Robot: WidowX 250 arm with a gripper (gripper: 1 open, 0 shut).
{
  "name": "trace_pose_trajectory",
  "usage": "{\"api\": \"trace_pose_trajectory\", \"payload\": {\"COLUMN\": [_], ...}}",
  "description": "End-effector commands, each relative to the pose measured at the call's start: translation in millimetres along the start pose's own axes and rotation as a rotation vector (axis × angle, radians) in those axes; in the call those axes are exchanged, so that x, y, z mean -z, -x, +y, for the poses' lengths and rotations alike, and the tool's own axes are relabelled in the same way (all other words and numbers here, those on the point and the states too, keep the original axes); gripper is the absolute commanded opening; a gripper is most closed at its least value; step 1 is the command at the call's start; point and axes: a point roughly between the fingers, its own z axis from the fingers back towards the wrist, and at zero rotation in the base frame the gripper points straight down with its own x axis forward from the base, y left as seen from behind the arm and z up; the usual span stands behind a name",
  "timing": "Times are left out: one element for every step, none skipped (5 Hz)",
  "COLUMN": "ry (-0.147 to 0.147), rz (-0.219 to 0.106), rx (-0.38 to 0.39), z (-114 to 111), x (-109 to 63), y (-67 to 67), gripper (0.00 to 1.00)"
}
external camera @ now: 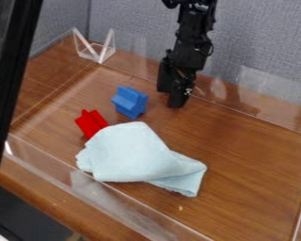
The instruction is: Move the blue object to the left of cloth
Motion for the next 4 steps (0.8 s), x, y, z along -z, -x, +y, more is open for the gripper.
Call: {"api": "trace_pose_trajectory", "payload": {"ry": [-0.06,-0.064,-0.062,-0.06], "rz": [-0.061,-0.064,-0.061,-0.057], "rx": [0.038,0.045,0.045,0.045], "z": [6.3,7.2,7.6,8.1], "x": [-16.9,-15.7,-13.0,-10.3], "y": [-13.5,-15.6,-12.5,-9.6], "gripper": [1.0,1.0,1.0,1.0]}}
